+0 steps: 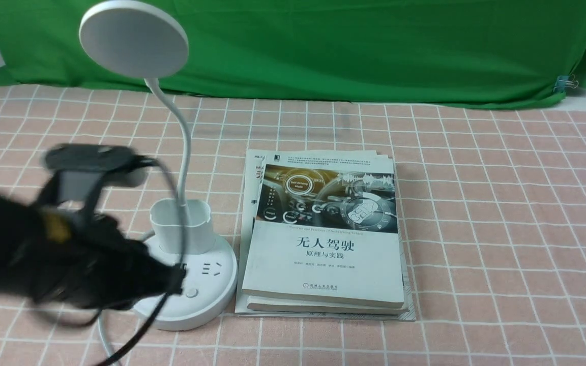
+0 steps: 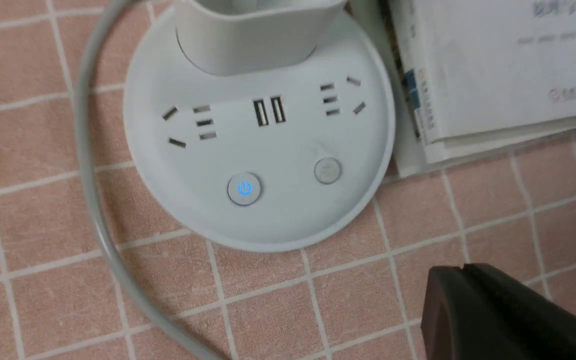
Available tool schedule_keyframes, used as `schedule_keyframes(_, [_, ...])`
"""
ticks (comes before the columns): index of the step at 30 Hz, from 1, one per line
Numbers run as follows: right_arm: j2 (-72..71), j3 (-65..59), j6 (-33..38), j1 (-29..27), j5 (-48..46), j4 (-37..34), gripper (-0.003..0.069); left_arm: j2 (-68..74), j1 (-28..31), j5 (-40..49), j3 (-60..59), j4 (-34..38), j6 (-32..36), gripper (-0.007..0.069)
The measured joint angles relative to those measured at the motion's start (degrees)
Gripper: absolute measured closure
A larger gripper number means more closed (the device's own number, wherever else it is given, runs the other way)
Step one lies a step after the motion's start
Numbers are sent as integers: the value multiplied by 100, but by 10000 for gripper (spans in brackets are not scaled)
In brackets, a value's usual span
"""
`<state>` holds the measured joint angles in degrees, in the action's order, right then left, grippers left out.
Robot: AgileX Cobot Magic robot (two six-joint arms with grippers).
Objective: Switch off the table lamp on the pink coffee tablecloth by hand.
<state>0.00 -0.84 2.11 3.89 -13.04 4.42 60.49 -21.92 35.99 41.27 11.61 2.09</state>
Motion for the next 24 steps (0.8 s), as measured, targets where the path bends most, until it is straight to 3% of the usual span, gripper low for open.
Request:
schedule_keyframes(7, [0,0,0,0,0,0,419,-1984,0,-1214,-1391,1,-62,629])
schedule_keyframes(14, [0,0,0,0,0,0,419,-2824,0,-1279,-1852,-310,-62,628])
schedule_keyframes(24, [0,0,0,0,0,0,419,-2868,0,-1291,-1900,-430,-62,628])
